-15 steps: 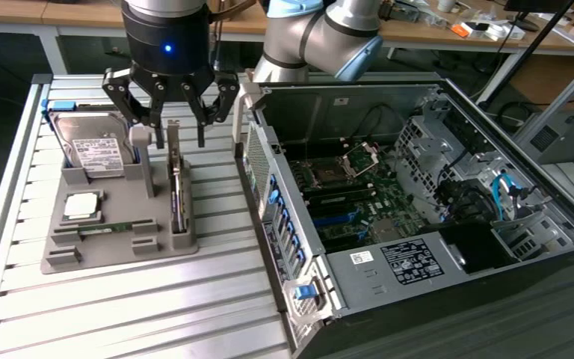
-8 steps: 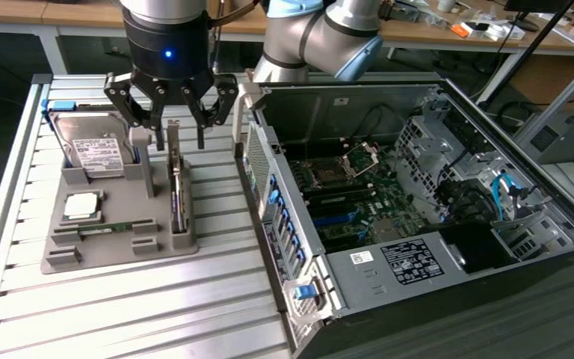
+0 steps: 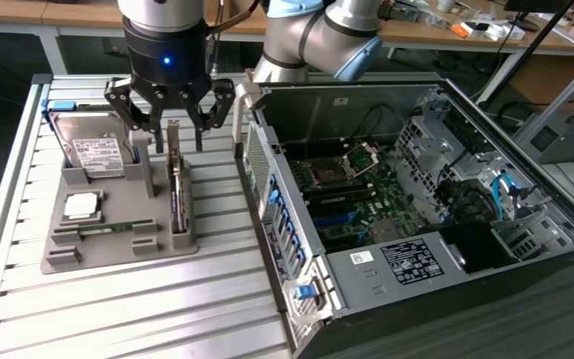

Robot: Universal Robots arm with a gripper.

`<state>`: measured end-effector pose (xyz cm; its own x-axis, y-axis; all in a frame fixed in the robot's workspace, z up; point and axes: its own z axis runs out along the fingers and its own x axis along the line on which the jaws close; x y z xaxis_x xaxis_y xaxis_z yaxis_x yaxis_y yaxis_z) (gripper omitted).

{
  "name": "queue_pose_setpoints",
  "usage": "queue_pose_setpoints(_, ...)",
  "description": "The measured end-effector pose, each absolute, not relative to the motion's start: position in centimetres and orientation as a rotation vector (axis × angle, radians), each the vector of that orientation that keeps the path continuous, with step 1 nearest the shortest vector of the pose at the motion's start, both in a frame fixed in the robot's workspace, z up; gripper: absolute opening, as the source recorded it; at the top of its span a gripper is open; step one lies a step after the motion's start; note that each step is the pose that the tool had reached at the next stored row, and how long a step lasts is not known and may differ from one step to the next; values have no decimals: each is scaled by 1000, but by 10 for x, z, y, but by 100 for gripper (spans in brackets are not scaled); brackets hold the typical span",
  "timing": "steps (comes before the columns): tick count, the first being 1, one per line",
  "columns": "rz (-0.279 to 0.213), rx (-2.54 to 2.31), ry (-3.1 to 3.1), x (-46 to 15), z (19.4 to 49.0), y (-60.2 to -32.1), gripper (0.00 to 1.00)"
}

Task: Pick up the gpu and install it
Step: 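Pick up the gpu and move the gpu toward the slot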

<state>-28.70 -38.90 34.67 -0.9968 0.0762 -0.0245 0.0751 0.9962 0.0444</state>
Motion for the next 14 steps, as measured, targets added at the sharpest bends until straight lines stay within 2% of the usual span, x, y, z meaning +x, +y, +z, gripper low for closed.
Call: queue_pose_setpoints(14, 68, 118, 3112, -295, 332, -387, 54)
